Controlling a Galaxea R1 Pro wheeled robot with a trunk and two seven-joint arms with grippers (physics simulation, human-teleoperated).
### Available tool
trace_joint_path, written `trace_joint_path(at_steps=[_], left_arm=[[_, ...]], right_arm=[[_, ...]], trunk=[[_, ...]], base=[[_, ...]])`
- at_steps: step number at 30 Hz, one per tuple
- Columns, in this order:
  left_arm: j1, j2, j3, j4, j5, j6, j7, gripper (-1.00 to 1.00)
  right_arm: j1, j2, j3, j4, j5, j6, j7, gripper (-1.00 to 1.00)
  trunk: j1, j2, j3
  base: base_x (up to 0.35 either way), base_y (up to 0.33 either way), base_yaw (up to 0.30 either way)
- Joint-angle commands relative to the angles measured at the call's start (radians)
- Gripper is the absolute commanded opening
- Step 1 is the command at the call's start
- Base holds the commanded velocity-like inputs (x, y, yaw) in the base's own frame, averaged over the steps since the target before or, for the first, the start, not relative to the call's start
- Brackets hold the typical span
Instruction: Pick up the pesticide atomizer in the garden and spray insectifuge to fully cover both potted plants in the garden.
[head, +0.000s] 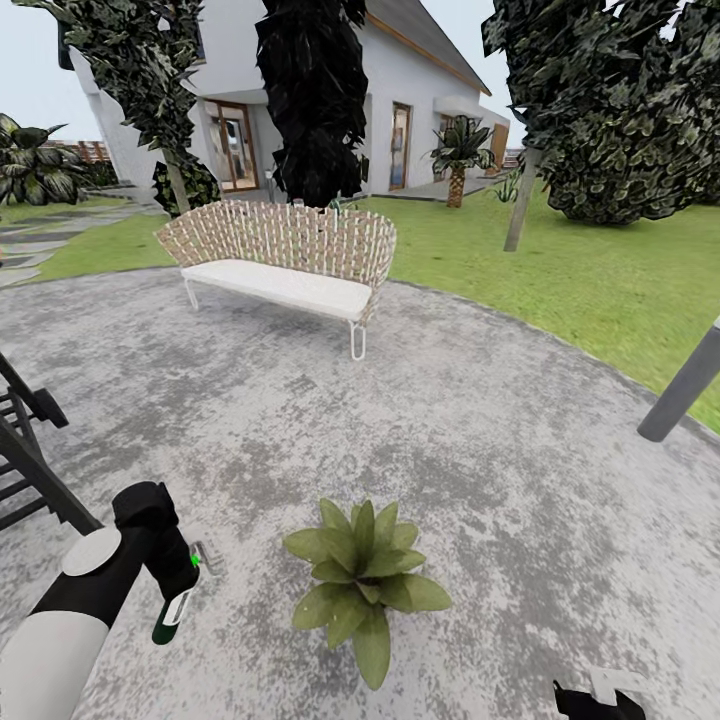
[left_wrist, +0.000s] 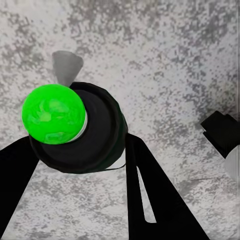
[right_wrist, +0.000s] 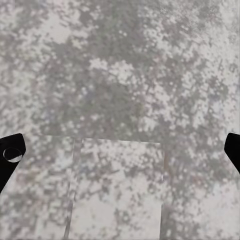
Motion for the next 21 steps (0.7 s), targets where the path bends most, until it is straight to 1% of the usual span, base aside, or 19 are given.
trace_joint_path(at_steps=[1, 4, 7, 9, 11, 12, 14, 15, 16, 21], left_arm=[[-0.001, 0.000, -0.002, 0.003, -0.003, 0.011, -0.008, -1.00], [-0.001, -0.006, -0.003, 0.010, 0.014, 0.008, -0.008, -1.00], [0.000, -0.007, -0.004, 0.026, 0.021, 0.006, -0.008, -1.00], [0.001, -0.008, -0.005, 0.063, 0.027, 0.006, -0.008, -1.00], [0.002, -0.009, -0.005, 0.122, 0.049, 0.005, -0.008, -1.00], [0.002, -0.009, -0.004, 0.131, 0.059, 0.003, -0.008, -1.00], [0.001, -0.011, -0.004, 0.144, 0.084, -0.019, -0.008, -1.00], [-0.001, -0.014, -0.005, 0.150, 0.105, -0.054, -0.006, -1.00], [-0.005, -0.019, -0.005, 0.149, 0.114, -0.071, 0.000, -1.00], [-0.016, -0.027, -0.007, 0.138, 0.122, -0.093, -0.006, -1.00]], right_arm=[[-0.001, 0.000, -0.009, 0.001, 0.005, -0.005, 0.006, 1.00], [-0.001, 0.000, -0.009, 0.000, 0.005, -0.005, 0.005, 1.00], [-0.001, 0.000, -0.009, 0.000, 0.005, -0.005, 0.005, 1.00], [-0.001, 0.000, -0.009, 0.000, 0.005, -0.005, 0.005, 1.00], [-0.001, 0.000, -0.009, 0.000, 0.006, -0.005, 0.005, 1.00], [-0.001, 0.000, -0.009, 0.000, 0.006, -0.005, 0.005, 1.00], [-0.001, 0.000, -0.009, 0.000, 0.007, -0.005, 0.005, 1.00], [-0.001, -0.001, -0.009, 0.000, 0.007, -0.005, 0.005, 1.00], [-0.001, -0.001, -0.009, 0.000, 0.007, -0.005, 0.005, 1.00], [-0.001, -0.001, -0.009, 0.001, 0.007, -0.005, 0.004, 1.00]], trunk=[[0.000, 0.000, -0.001], [0.000, 0.000, -0.001], [0.000, 0.000, -0.001], [0.000, 0.000, -0.001], [0.000, 0.000, -0.001], [0.000, 0.000, -0.001], [0.000, 0.000, -0.001], [0.000, 0.000, -0.001], [0.000, 0.000, -0.001], [0.000, 0.000, -0.001]], base=[[0.004, 0.000, -0.058], [0.002, 0.000, -0.180], [0.000, 0.000, -0.256], [0.000, 0.000, -0.264], [0.000, 0.000, -0.266], [0.000, 0.000, -0.267], [0.000, 0.000, -0.262], [0.000, 0.000, -0.168], [0.000, 0.000, -0.086], [0.010, 0.006, -0.026]])
